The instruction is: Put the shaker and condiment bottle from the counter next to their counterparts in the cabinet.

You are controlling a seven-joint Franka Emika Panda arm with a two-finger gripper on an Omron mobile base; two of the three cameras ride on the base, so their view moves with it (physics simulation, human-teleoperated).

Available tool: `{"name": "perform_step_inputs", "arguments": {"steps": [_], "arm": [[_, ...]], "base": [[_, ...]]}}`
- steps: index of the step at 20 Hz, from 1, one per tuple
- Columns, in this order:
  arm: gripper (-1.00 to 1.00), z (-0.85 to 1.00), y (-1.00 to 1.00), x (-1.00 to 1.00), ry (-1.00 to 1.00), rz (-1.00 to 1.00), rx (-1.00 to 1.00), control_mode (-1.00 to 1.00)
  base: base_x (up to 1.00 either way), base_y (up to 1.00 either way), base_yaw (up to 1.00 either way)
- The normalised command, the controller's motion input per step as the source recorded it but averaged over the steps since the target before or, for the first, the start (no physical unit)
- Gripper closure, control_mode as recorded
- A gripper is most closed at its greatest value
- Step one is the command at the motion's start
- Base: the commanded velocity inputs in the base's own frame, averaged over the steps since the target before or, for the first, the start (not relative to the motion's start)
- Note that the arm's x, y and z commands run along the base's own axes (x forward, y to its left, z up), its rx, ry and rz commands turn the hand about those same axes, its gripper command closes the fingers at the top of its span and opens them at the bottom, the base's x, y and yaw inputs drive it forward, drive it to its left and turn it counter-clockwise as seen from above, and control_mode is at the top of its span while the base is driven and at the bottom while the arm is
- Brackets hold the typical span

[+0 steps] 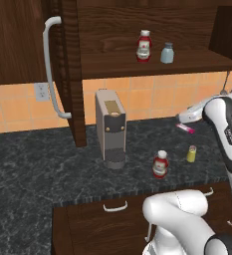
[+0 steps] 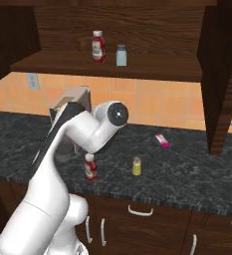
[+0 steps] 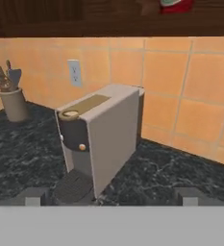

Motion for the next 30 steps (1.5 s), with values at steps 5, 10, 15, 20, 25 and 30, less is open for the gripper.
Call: {"name": "perform_step_inputs", "arguments": {"steps": [5,10,15,20,25,30], "arm": [[-1.0,-0.02,-0.16,-0.18,-0.49,0.12,0.04,-1.0],[-1.0,-0.06,-0.18,-0.17,-0.37,0.07,0.02,-1.0],[-1.0,-0.1,-0.02,-0.01,-0.01,0.0,0.02,-1.0],[-1.0,-0.57,0.05,0.0,0.07,0.0,0.0,-1.0],[-1.0,-0.65,0.1,0.0,0.19,0.0,0.0,-1.0],[-1.0,-0.75,0.01,0.0,0.18,0.0,0.01,-1.0]], "base": [[0.0,0.0,0.0],[0.0,0.0,0.0],[0.0,0.0,0.0],[0.0,0.0,0.0],[0.0,0.0,0.0],[0.0,0.0,0.0]]}}
